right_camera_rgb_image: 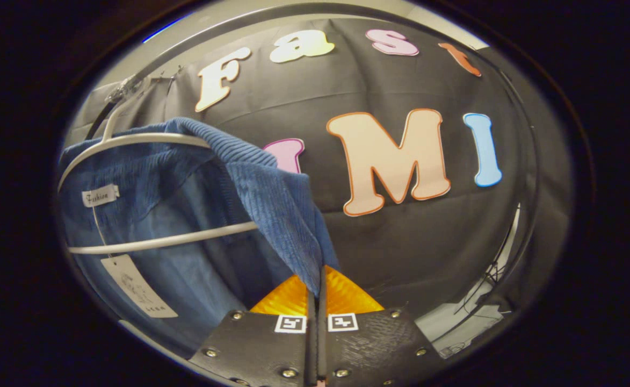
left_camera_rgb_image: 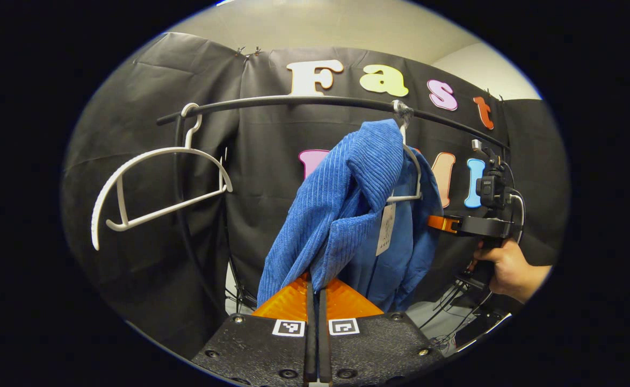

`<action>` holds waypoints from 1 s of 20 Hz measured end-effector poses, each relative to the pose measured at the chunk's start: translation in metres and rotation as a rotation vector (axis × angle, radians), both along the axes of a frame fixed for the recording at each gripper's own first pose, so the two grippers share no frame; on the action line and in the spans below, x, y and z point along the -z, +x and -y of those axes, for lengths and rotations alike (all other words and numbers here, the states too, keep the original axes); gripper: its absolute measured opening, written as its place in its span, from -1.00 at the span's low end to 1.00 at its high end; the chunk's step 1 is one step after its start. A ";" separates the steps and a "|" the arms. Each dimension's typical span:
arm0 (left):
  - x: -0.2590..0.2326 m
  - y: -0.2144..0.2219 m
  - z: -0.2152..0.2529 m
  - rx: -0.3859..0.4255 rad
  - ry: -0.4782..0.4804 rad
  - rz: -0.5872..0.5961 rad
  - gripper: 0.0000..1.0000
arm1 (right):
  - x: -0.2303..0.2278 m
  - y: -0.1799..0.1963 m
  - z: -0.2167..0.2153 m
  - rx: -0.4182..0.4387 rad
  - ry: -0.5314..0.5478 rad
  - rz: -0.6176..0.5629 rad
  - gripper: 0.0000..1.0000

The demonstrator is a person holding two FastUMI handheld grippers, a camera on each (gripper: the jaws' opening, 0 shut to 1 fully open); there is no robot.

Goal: Grasp the clothes on the hanger with both hands and then place them into the laundry hamper below.

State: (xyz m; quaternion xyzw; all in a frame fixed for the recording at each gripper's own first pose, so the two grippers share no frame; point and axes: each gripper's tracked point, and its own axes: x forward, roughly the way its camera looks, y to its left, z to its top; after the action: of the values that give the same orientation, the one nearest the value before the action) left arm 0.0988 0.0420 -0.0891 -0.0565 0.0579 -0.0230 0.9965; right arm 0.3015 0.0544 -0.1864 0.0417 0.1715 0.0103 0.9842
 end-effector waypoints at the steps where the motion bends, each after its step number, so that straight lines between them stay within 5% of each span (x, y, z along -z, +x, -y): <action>1: -0.003 -0.003 0.000 0.003 0.005 0.002 -0.96 | -0.007 -0.002 0.001 -0.001 -0.014 0.016 -0.99; 14: -0.075 -0.040 -0.001 -0.028 0.060 0.088 -0.96 | -0.075 0.009 0.045 0.059 -0.141 0.198 -0.94; 20: -0.085 -0.035 -0.030 -0.100 -0.024 0.065 -1.00 | -0.079 0.032 0.045 0.036 -0.111 0.209 -0.99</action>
State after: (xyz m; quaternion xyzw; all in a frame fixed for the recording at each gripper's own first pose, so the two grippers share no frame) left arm 0.0634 0.0719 -0.0039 -0.0707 0.0222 0.0243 0.9970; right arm 0.3339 0.0092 -0.1071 -0.0113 0.0674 -0.0128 0.9976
